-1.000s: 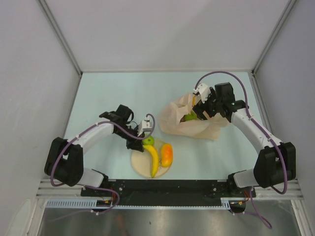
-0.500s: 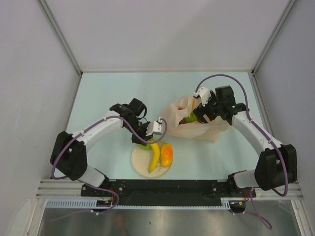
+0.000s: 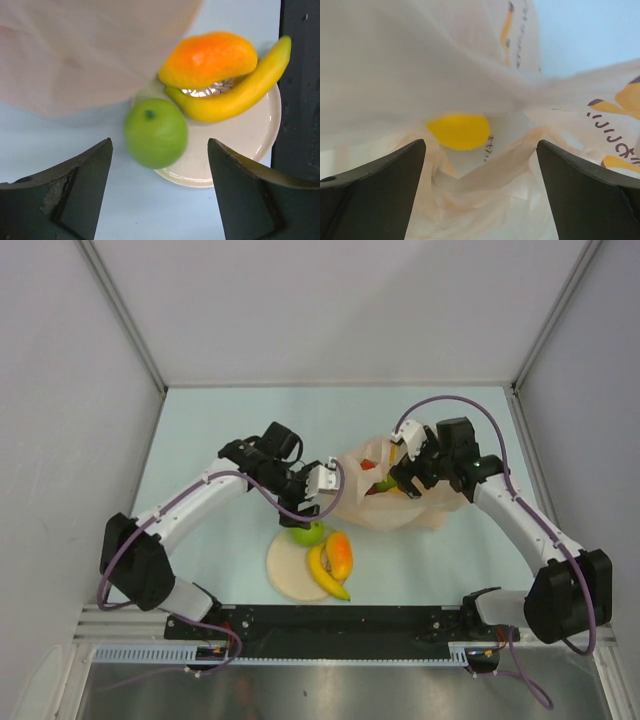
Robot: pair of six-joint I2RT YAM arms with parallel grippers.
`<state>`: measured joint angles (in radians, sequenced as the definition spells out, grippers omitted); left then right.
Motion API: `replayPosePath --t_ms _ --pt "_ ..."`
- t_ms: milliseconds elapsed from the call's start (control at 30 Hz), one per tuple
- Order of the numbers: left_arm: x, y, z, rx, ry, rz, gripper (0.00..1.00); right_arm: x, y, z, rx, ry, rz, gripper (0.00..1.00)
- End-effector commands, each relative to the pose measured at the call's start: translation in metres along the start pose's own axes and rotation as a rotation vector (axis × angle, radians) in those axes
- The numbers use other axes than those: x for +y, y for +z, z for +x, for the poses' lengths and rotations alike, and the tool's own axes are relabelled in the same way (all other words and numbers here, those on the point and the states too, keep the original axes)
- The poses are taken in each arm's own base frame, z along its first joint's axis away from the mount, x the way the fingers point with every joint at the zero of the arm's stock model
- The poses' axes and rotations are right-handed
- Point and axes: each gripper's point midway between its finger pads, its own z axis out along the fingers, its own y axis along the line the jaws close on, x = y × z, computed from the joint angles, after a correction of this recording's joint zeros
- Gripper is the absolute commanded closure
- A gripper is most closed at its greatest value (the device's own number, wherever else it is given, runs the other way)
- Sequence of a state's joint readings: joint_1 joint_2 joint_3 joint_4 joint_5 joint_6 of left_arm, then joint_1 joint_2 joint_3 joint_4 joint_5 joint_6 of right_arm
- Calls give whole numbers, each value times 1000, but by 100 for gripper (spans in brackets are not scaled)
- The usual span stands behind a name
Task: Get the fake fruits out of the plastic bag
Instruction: Place the fake fruit on the plate, then adjust the plastic bag at the center of the board.
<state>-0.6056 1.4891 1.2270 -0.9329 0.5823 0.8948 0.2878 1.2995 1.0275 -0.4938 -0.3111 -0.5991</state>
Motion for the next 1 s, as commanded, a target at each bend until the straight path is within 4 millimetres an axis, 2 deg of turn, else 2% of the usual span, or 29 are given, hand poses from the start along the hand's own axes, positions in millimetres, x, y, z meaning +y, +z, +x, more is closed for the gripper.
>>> replayPosePath --t_ms 0,100,200,233,267,333,367,433,467,533,567,633,700,767,800,833,867,933,967 --pt "6 -47 -73 -220 0 -93 16 24 -20 -29 -56 -85 -25 0" --pt "4 -63 -95 -288 -40 -103 16 27 -29 -40 -73 -85 6 0" --pt "17 -73 -110 -344 -126 -169 10 14 -37 -52 -107 14 79 0" --pt "30 -77 -115 -366 -143 -224 8 11 -40 -57 -118 28 88 0" --pt "36 -78 -116 -381 -174 -251 4 4 -50 -71 -149 38 118 0" --pt "46 -81 -126 -432 -233 -251 2 -1 -61 -87 -199 57 137 0" --pt "49 -86 -134 -452 -235 -255 1 0 -71 -99 -245 41 140 0" --pt "51 -82 -139 -451 -268 -212 1 2 -84 -116 -296 3 137 0" --pt "48 -92 -154 -485 -241 -180 0 8 -88 -119 -301 -10 111 0" --pt "39 -101 -171 -516 -215 -116 0 12 -94 -123 -302 -27 91 2" --pt "29 -105 -178 -540 -179 -72 0 17 -93 -117 -277 -22 70 3" --pt "24 -108 -185 -555 -113 -76 0 21 -88 -105 -226 -24 48 8" --pt "28 -98 -183 -521 -84 -115 0 26 -79 -88 -160 3 1 14" --pt "29 -79 -187 -483 -60 -121 0 26 -75 -83 -160 32 -49 16" --pt "35 -74 -187 -457 -50 -158 0 23 -73 -84 -171 40 -57 17" --pt "29 -68 -198 -455 -8 -159 0 19 -67 -83 -170 54 -65 17" --pt "31 -62 -202 -440 37 -172 0 16 -65 -92 -214 56 -75 17" --pt "36 -40 -204 -378 65 -199 0 2 -61 -95 -239 86 -64 17" --pt "42 -41 -212 -369 89 -233 0 2 -62 -101 -270 86 -79 17"
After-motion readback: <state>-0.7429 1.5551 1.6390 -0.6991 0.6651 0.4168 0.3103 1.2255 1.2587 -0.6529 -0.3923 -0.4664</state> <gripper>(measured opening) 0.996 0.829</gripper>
